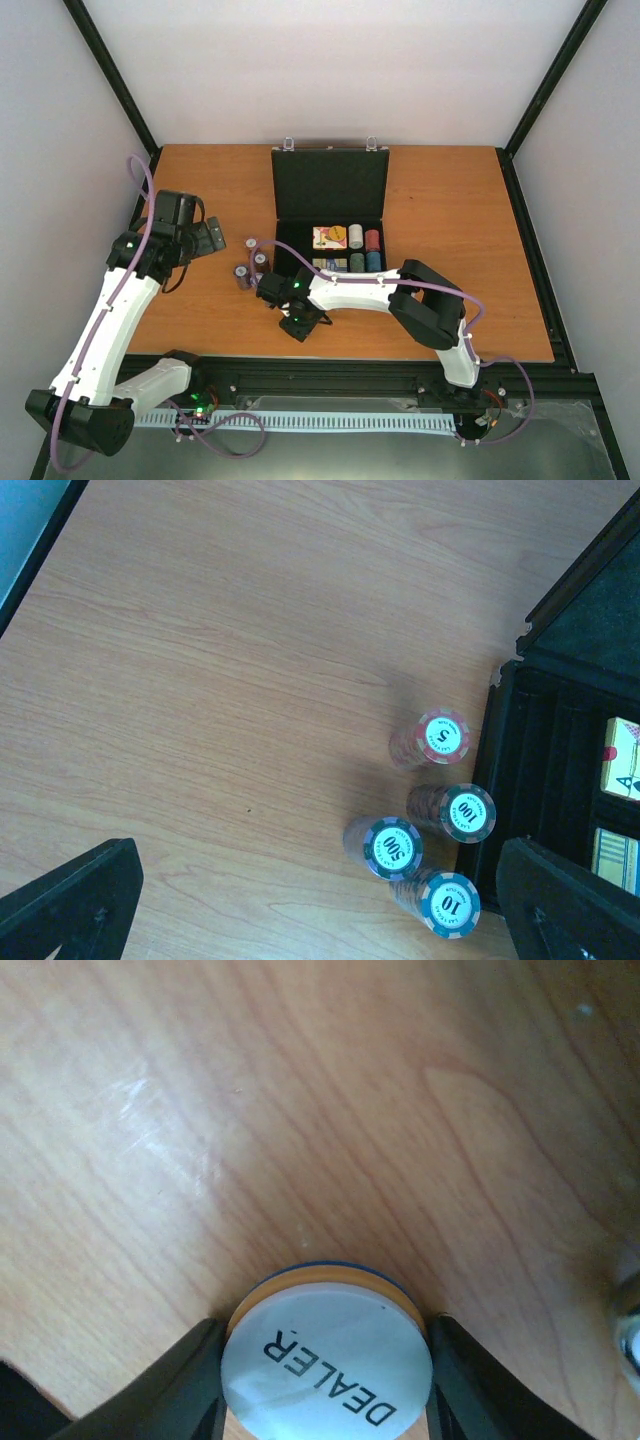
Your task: Pack up texas hold em set
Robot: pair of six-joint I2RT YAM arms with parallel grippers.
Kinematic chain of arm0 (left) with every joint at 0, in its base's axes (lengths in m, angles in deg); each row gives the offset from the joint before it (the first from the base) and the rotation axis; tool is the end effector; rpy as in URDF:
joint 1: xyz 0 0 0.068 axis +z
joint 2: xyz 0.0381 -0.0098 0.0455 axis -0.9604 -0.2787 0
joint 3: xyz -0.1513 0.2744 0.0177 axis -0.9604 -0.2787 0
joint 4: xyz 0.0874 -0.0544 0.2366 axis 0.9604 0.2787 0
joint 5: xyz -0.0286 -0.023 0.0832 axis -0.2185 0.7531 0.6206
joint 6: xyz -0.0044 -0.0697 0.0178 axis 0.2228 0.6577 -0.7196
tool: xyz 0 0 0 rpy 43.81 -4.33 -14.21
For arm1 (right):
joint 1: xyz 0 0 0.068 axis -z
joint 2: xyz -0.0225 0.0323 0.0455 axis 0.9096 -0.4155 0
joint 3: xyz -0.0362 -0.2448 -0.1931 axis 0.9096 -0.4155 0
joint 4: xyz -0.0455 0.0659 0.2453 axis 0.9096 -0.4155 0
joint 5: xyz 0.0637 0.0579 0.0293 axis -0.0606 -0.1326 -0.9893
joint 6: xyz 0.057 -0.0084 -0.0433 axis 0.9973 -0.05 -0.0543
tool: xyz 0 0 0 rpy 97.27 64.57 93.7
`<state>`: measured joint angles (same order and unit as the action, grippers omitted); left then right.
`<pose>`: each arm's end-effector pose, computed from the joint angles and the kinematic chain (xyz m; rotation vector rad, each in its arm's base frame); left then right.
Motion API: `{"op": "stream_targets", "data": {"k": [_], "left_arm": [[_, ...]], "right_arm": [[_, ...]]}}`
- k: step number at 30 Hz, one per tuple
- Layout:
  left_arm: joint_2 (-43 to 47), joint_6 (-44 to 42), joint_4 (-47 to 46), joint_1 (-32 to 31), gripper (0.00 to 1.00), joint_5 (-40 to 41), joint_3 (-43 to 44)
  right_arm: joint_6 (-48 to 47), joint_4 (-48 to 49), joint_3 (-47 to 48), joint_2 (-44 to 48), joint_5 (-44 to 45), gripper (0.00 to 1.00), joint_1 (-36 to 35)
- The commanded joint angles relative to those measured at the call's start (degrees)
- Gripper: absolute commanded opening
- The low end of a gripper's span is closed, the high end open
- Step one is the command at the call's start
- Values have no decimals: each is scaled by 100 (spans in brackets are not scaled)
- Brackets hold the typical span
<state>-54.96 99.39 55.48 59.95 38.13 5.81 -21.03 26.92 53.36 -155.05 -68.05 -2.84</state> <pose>0.1661 -0.0254 0.3657 -0.4446 2.4128 -0.0112 0.1488 0.3734 0.1663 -1.4371 2.6872 0.1164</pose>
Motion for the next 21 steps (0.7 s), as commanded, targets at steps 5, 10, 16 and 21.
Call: {"op": "stream_targets", "data": {"k": [5, 10, 16, 21], "left_arm": [[111, -62, -121, 16, 100, -86, -60], [169, -58, -124, 16, 100, -71, -42], [254, -40, -103, 16, 100, -21, -43], [278, -53, -102, 18, 100, 28, -42]], "right_arm": [[154, -15, -238, -298, -94, 31, -73], [106, -365, -5, -154, 60, 29, -69], [55, -859, 360, 197, 483, 30, -55], [-33, -1134, 654, 308, 798, 30, 125]]}}
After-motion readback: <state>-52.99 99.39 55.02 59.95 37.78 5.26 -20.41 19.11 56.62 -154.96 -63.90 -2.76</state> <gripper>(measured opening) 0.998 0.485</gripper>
